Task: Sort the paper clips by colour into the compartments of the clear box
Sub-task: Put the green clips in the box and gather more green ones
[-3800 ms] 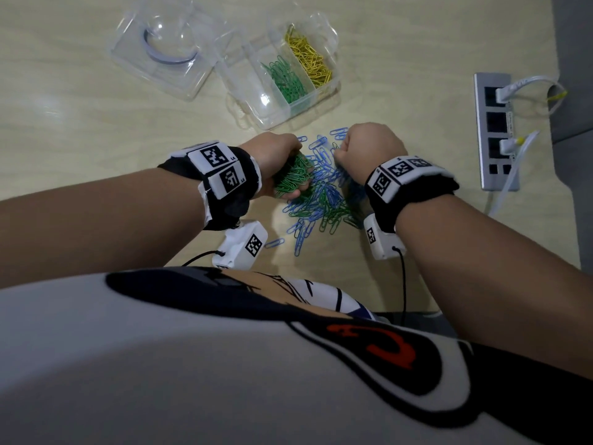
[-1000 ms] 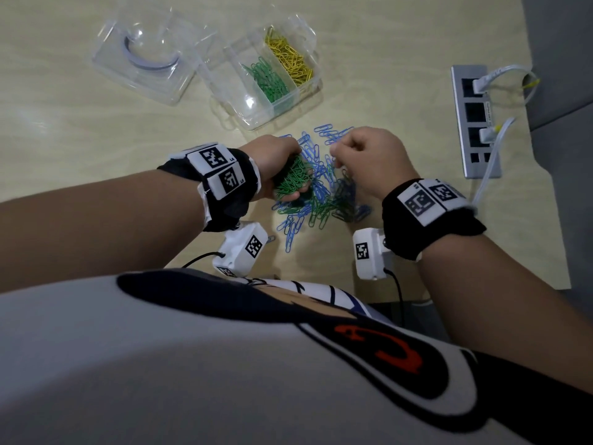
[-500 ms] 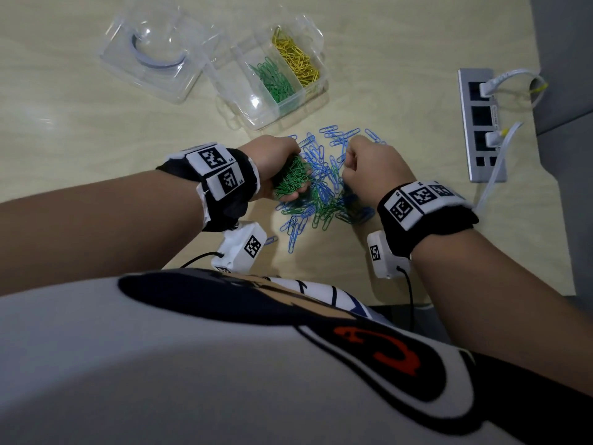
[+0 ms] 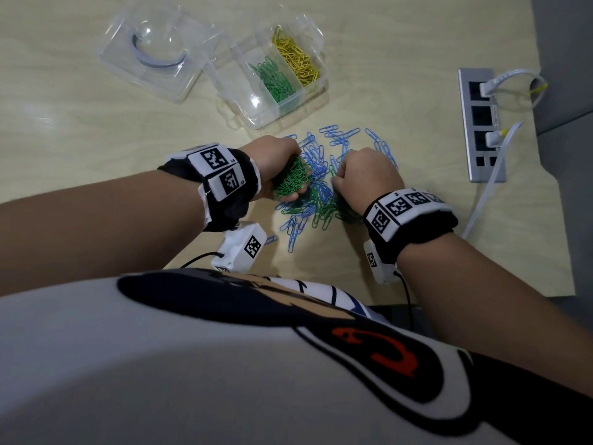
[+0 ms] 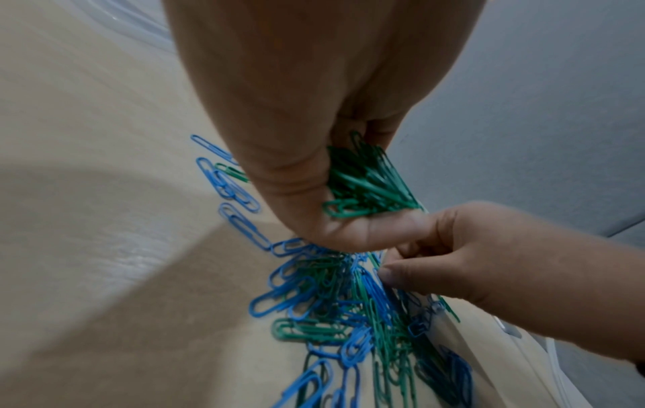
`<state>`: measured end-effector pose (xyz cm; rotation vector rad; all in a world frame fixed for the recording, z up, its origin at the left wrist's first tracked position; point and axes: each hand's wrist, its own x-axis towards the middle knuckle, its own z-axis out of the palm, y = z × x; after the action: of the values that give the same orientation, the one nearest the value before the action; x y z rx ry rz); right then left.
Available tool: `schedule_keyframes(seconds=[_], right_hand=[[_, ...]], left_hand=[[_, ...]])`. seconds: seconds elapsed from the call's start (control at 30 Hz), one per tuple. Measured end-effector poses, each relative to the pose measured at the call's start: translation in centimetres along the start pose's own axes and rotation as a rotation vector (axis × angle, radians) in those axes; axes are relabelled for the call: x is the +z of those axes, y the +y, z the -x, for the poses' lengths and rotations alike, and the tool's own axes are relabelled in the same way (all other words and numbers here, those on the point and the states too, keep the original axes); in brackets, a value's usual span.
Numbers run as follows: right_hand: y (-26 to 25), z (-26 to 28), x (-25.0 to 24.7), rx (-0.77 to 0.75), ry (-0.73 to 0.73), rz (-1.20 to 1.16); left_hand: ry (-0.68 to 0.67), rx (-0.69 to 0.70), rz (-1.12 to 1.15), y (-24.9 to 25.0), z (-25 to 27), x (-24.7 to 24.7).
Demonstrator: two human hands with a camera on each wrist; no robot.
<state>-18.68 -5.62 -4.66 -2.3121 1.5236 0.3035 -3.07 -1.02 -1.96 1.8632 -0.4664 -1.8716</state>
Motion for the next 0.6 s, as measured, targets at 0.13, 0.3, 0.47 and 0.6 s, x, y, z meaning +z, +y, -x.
schedule_keyframes(seconds=[0.13,0.3,0.47,0.6], right_hand=[[-0.15,-0.25,-0.09,0.036,-0.067,-0.021],[-0.18,-0.01,-0.07,0.069,0.038,-0.032],[-0.56,0.02,-0.11,0.065,0.001,0.001],[-0.54,-0.12,-0.55,0.065,-0.083,-0.01]], left_hand=[[-0.003,0.002,-0.003,0.04,0.07,0.0],[0.01,0.011,0.012,-0.05,0.2,-0.12],[0.02,0.008,0.002,-0.08,0.29,-0.07],[0.032,0.013,-0.006,0.24,0.46,-0.18]])
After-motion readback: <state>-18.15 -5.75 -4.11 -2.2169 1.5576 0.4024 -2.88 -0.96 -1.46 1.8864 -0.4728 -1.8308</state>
